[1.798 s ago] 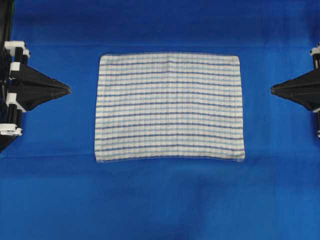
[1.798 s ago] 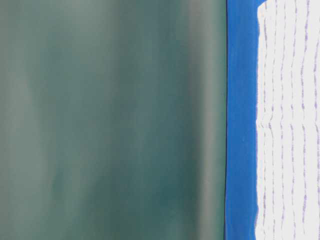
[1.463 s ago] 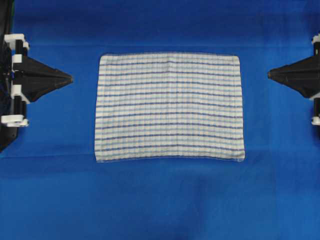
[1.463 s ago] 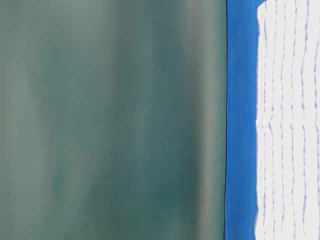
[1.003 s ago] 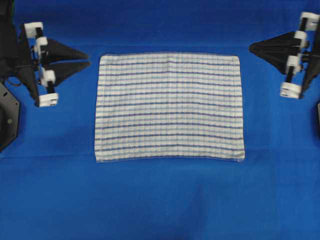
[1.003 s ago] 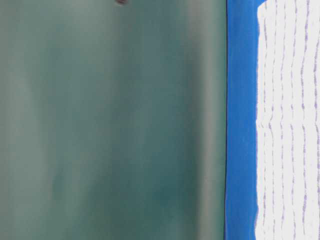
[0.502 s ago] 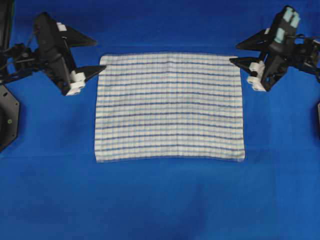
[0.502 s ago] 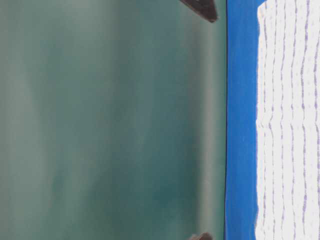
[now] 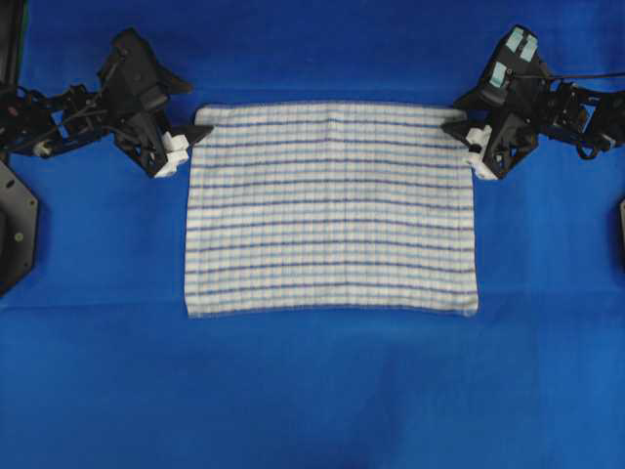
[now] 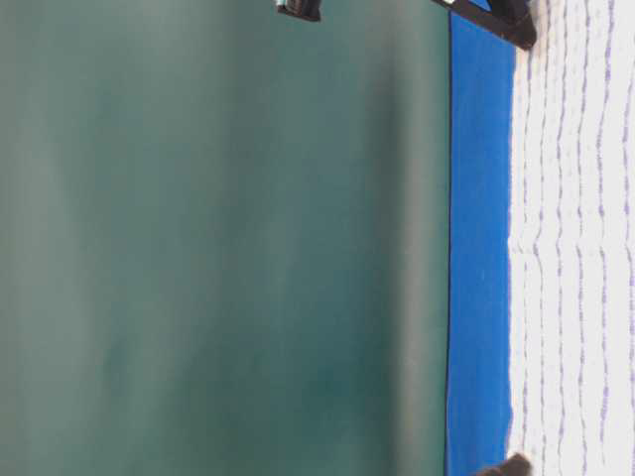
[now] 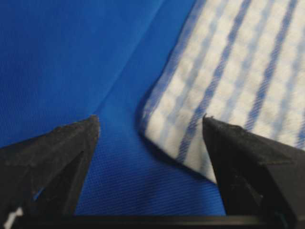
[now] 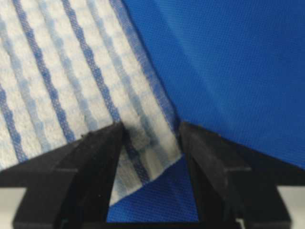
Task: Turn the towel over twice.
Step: 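Move both grippers to the towel's far corners and pinch them, then lift the far corners with both grippers and pull them back, raising the towel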
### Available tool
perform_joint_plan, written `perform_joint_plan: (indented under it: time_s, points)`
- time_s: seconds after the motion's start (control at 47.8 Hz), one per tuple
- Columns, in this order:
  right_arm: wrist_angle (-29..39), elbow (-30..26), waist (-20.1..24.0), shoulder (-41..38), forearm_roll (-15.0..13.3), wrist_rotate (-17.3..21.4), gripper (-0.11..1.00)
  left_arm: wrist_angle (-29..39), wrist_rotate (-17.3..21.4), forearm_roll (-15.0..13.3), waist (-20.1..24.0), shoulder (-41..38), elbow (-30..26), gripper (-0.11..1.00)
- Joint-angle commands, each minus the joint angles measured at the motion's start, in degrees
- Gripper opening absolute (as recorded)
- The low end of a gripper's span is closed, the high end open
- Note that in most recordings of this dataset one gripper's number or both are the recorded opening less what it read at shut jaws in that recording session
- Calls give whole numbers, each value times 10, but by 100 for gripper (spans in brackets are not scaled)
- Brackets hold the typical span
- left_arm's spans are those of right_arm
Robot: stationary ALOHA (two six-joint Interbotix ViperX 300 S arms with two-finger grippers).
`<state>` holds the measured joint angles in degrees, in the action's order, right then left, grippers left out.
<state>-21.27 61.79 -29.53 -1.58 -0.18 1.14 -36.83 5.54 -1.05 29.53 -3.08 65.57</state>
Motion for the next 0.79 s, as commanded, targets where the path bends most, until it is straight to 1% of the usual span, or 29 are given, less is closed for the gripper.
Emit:
perform_joint_plan:
  time_s: [0.0, 0.042, 0.105, 0.167, 0.209, 0.251, 0.293, 0.376, 0.418, 0.606, 0.773]
  points:
    - [-6, -7, -4, 4, 3, -1, 56, 2, -2, -1, 4, -11, -12, 79]
    - [-7, -8, -4, 3, 3, -1, 56, 6, -3, -2, 4, -16, -15, 76]
    - [-9, -7, -4, 3, 3, -1, 55, 13, -6, -3, 8, -21, -18, 65]
    - [-9, -8, -4, 3, 2, -1, 53, 20, -8, -4, 13, -22, -17, 49]
    - [-9, -7, -4, 3, 1, -1, 50, 25, -8, -5, 16, -22, -17, 38]
    - [-8, -6, -4, 3, 1, -4, 45, 31, -9, -5, 18, -22, -16, 28]
    - [-6, -6, -4, 4, 0, -4, 36, 37, -9, -5, 18, -21, -16, 20]
    - [-6, -5, -4, 4, 0, -4, 11, 52, -9, -5, 18, -21, -16, 7]
    - [-7, -5, -4, 4, 0, -4, 5, 57, -9, -5, 18, -20, -17, 4]
    - [-7, -8, -4, 4, 2, -3, 5, 61, -9, -5, 17, -11, -19, 4]
    - [-6, -11, -8, 26, 3, -3, 5, 87, -7, -5, 18, 34, -27, 4]
